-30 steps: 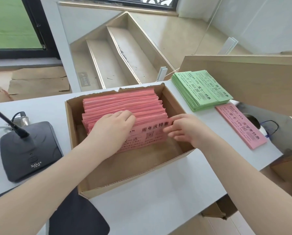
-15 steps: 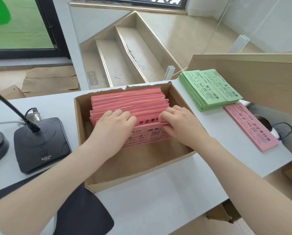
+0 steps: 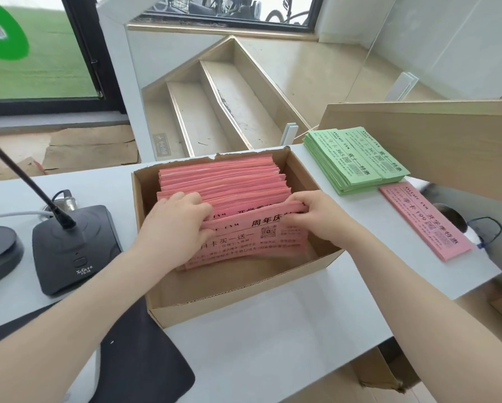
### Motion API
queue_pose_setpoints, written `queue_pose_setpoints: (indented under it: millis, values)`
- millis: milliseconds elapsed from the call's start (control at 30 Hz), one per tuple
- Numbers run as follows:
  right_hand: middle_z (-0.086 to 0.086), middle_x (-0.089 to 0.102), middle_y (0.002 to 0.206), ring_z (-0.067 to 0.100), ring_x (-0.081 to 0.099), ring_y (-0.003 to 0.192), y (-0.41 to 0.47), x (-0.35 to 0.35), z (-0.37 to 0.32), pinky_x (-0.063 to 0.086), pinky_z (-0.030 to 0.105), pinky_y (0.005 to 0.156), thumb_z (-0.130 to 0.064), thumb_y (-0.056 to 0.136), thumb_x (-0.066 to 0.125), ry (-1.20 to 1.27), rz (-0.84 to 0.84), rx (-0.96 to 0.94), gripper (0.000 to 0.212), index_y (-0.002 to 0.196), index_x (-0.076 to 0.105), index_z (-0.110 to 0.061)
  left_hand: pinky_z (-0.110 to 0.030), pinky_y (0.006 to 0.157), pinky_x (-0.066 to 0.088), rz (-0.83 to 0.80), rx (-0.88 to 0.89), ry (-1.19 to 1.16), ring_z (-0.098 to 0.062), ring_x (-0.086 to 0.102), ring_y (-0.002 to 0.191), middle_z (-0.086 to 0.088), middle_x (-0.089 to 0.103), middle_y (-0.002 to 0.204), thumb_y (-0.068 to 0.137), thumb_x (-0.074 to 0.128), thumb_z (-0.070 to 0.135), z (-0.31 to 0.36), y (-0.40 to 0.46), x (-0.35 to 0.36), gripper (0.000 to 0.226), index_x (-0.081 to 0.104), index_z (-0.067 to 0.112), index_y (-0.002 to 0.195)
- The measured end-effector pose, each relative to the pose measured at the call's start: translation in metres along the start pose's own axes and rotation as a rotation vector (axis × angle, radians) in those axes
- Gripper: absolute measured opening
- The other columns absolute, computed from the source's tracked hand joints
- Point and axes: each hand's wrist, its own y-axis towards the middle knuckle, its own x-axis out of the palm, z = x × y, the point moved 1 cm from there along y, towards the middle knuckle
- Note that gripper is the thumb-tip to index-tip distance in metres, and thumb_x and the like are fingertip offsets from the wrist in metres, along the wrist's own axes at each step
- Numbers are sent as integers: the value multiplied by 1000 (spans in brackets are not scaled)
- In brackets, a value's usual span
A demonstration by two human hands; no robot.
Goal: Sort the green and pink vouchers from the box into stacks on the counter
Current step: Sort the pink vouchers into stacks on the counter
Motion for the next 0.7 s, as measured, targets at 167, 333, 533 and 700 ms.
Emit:
queue_pose_setpoints:
  millis: [167, 333, 533, 700]
  values:
    - [7, 74, 89, 22, 71, 83, -3, -7, -2, 57, 38, 75, -8, 81, 68, 375, -32, 150, 16, 97, 67, -10, -22, 61, 46, -60, -250, -498, -7, 57, 80, 12, 61, 83, 79, 68, 38, 3, -7, -11, 14, 62, 25, 80]
    - [10, 69, 89, 24, 67, 81, -19, -19, -11, 55, 41, 72, -2, 87, 58, 511, 48, -15, 14, 88, 52, -14, -19, 55, 44, 90, -282, -568, -3, 58, 74, 15, 61, 75, 76, 72, 34, 18, -6, -17, 11, 62, 29, 77]
    - [6, 73, 85, 23, 70, 79, -54, -70, -9, 58, 38, 66, -9, 79, 58, 859, 251, -227, 24, 103, 56, -10, -17, 52, 52, 385, -328, -1252, -3, 67, 64, 7, 72, 73, 74, 75, 12, 74, -1, -57, 19, 64, 22, 86]
    - [4, 73, 87, 20, 69, 79, -101, -119, 38, 57, 37, 65, -14, 72, 62, 938, 319, -245, 25, 97, 62, -17, -20, 68, 55, 230, -161, -1423, -8, 69, 87, 11, 74, 91, 83, 60, -3, 149, -9, -31, 33, 64, 26, 98]
